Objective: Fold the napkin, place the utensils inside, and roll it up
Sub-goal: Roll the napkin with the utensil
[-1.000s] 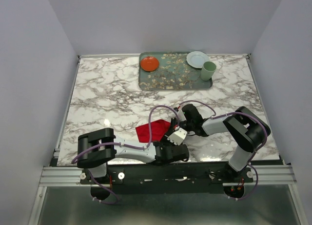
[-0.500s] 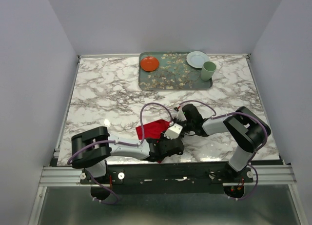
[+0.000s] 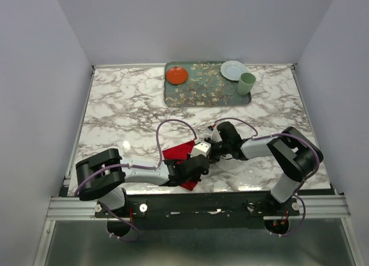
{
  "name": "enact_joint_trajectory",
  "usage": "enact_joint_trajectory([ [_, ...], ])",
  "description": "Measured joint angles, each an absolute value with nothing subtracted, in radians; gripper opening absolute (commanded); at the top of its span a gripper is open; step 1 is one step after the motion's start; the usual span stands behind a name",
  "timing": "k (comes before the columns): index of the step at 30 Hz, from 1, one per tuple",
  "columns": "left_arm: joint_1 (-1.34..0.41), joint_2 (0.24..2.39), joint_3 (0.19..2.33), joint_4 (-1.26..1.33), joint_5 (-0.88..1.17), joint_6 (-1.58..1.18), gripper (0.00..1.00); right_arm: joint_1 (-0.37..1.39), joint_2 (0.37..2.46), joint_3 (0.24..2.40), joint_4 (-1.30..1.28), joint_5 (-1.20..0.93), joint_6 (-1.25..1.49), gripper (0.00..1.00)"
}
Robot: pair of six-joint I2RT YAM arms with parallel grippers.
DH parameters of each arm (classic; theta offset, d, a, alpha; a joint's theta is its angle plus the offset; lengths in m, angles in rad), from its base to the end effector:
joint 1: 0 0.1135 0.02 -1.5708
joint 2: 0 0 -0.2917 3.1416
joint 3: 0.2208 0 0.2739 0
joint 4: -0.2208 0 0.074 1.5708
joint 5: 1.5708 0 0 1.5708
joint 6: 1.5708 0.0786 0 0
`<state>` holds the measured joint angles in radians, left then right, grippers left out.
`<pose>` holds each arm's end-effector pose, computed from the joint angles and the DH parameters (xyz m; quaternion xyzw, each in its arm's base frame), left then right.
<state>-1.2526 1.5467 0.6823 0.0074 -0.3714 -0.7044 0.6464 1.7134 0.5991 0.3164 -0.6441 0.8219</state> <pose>0.1299 -0.3031 0.1295 0.1872 0.9040 -0.1883 0.3352 0.2339 0.2356 0.0908 -0.0418 0.8857 0.4572 0.0690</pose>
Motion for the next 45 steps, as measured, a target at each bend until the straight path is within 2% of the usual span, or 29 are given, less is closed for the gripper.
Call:
enact_joint_trajectory([
  [2,-1.24,1.534,0.663,0.036,-0.342,-0.704,0.01,0.641,1.698,0.603,0.286,-0.643,0.821,0.3],
  [7,-1.2,1.501,0.609,0.111,-0.254,-0.697,0.0,0.614,1.612,0.641,0.133,-0.61,0.799,0.49],
  [12,-1.158,1.486,0.571,0.18,-0.173,-0.684,0.0,0.556,1.472,0.72,-0.049,-0.509,0.755,0.78],
  [15,-1.14,1.486,0.555,0.22,-0.132,-0.678,0.0,0.525,1.384,0.736,-0.122,-0.449,0.741,0.82],
  [24,-1.055,1.469,0.482,0.347,0.035,-0.685,0.0,0.51,1.301,0.657,-0.218,-0.369,0.76,0.81],
  [28,-1.017,1.468,0.449,0.406,0.107,-0.706,0.0,0.51,1.285,0.595,-0.213,-0.369,0.799,0.77],
  [38,-0.947,1.48,0.39,0.519,0.237,-0.765,0.0,0.57,1.304,0.505,-0.157,-0.372,0.934,0.77],
  [43,-0.935,1.48,0.366,0.553,0.277,-0.79,0.0,0.641,1.344,0.511,-0.114,-0.358,1.028,0.68],
  [45,-0.93,1.481,0.361,0.561,0.289,-0.799,0.0,0.654,1.351,0.511,-0.113,-0.34,1.084,0.68],
])
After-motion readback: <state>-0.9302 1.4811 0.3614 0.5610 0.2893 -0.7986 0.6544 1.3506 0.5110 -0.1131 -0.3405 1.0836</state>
